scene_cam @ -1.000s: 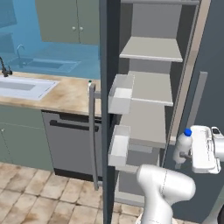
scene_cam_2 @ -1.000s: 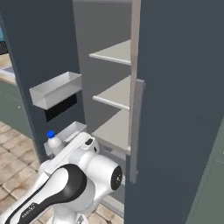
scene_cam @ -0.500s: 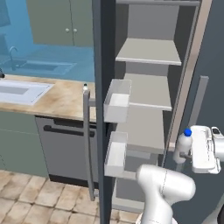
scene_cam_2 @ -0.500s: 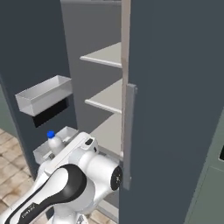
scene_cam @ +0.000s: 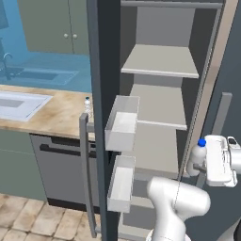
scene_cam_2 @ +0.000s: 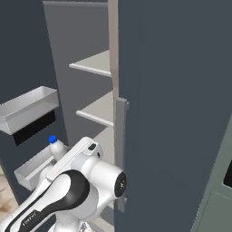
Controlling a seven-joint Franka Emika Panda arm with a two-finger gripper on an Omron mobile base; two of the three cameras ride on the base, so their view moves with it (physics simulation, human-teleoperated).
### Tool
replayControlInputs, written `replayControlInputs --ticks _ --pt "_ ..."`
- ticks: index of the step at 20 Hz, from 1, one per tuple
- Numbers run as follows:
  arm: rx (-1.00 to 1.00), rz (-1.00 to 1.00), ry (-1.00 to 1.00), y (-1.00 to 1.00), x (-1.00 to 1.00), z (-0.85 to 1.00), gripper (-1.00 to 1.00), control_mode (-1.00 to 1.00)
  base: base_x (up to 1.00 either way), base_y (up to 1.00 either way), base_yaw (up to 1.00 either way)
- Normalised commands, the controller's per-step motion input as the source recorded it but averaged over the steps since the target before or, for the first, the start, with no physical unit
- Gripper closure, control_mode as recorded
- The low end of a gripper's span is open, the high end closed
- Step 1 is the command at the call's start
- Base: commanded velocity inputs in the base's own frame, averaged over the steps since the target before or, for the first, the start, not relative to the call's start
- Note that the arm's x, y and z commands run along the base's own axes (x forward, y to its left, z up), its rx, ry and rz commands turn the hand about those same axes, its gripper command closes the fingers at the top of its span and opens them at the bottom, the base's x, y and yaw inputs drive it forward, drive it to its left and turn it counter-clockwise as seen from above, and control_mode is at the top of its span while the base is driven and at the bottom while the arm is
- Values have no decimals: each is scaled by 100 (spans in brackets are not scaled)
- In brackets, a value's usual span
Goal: Take the bottled waters from the counter and place them in the freezer to freeze. Close the freezer door after placing the bottles.
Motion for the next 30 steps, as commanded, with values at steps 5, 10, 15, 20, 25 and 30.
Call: replayControlInputs --ticks 5,10,15,20,25,30 --pt "0 0 0 0 0 0 100 100 25 10 0" --pt "0 0 0 0 0 0 100 100 8 6 0" --pt "0 0 0 0 0 0 100 100 7 12 0" --pt "0 0 0 0 0 0 100 100 9 25 0" --pt "0 0 0 0 0 0 100 100 0 2 0" --pt "0 0 0 4 0 0 100 -100 0 2 0"
